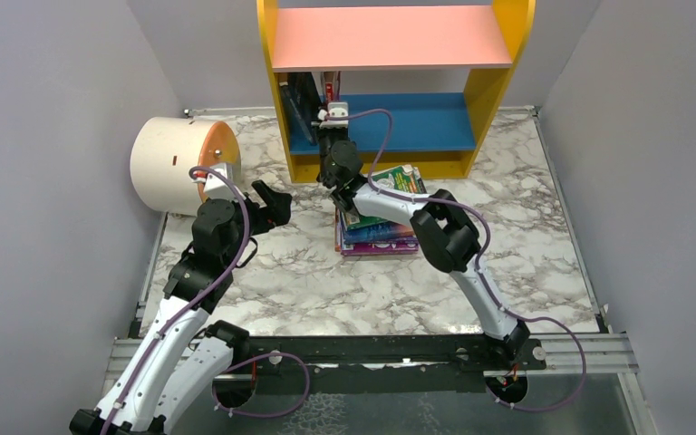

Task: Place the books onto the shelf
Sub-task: Place the book on the shelf.

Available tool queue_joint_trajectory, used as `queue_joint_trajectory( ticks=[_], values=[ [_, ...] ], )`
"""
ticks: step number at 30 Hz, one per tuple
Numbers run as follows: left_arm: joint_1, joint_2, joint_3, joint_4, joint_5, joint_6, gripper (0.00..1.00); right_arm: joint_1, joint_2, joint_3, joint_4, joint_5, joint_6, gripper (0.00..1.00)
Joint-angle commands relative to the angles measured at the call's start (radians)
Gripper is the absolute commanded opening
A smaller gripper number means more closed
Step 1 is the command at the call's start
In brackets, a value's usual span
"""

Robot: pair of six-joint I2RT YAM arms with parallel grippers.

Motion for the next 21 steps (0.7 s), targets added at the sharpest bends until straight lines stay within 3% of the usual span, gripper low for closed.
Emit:
queue_joint_trajectory(
  ticks=[1, 21],
  values=[
    [0.006, -0.017, -0.010, 0.021, 0.002, -0.002, 0.78, 0.005, 0.025, 0.069, 0.002, -0.013, 0.019, 0.01],
    [0.005, -0.021, -0.013, 0.007, -0.018, 0.009, 0.78, 0.025, 0.072, 0.166, -0.108, -0.063, 0.039, 0.02]
  ],
)
